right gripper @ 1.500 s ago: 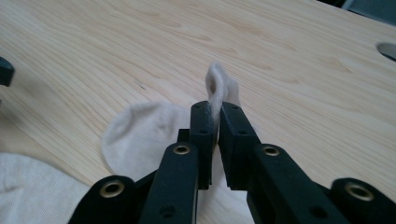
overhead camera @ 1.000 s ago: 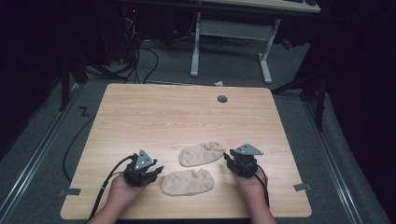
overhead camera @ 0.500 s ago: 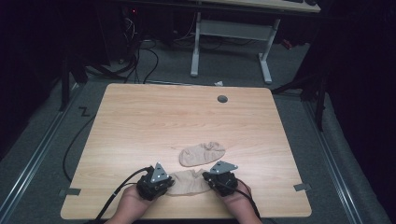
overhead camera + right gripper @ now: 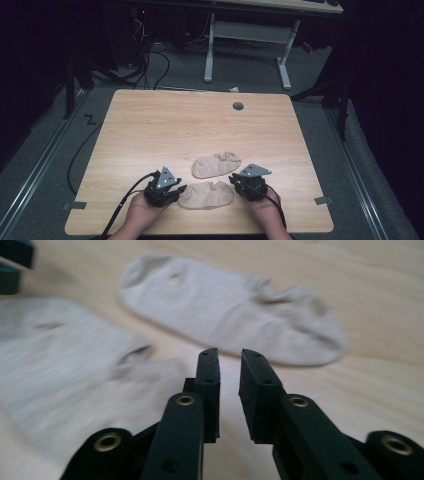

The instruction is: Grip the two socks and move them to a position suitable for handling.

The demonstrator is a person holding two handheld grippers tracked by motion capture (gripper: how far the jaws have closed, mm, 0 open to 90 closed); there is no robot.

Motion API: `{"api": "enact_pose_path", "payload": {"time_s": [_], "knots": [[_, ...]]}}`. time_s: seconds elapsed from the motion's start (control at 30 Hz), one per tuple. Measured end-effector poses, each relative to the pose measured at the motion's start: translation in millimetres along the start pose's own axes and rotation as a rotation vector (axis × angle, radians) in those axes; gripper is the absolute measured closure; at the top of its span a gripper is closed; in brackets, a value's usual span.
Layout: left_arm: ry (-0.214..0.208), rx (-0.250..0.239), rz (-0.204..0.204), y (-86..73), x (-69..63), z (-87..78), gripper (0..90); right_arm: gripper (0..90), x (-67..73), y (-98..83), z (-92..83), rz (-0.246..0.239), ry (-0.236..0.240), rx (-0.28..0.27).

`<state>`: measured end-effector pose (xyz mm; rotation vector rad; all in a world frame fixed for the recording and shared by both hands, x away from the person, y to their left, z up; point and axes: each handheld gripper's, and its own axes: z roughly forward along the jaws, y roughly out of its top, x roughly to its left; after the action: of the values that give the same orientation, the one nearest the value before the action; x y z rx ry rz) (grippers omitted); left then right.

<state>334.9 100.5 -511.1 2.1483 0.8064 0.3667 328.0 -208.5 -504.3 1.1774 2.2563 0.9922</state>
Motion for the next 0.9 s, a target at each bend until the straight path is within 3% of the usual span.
{"api": "enact_pose_path", "payload": {"time_s": [0.1,0.23,0.3,0.4,0.5,0.63,0.77,0.9], "knots": [[0.033,-0.01,-0.027,7.4,9.7,9.9,57.7,73.7,-15.9,8.5,6.0,0.047,-0.029,-0.026],[0.033,-0.011,-0.064,21.0,16.1,31.8,54.4,69.7,-35.8,19.4,21.6,0.091,-0.094,-0.031],[0.025,-0.002,-0.084,27.4,18.5,46.2,52.6,67.7,-45.0,21.7,28.6,0.119,-0.105,-0.026],[0.024,-0.001,-0.093,33.0,18.2,59.2,51.0,65.8,-57.4,22.2,40.1,0.165,-0.082,-0.028],[0.012,0.013,-0.109,34.6,16.4,68.0,52.8,64.3,-59.0,18.6,50.7,0.165,-0.055,0.007],[0.021,0.012,-0.126,33.6,15.0,72.4,58.2,63.7,-53.7,17.2,54.7,0.144,-0.065,0.028],[0.043,0.002,-0.104,30.8,12.0,71.1,65.7,64.2,-50.3,16.1,56.6,0.121,-0.07,0.037],[0.044,-0.001,-0.114,29.4,12.1,69.9,73.6,68.6,-47.8,15.9,56.5,0.111,-0.063,0.037]]}}
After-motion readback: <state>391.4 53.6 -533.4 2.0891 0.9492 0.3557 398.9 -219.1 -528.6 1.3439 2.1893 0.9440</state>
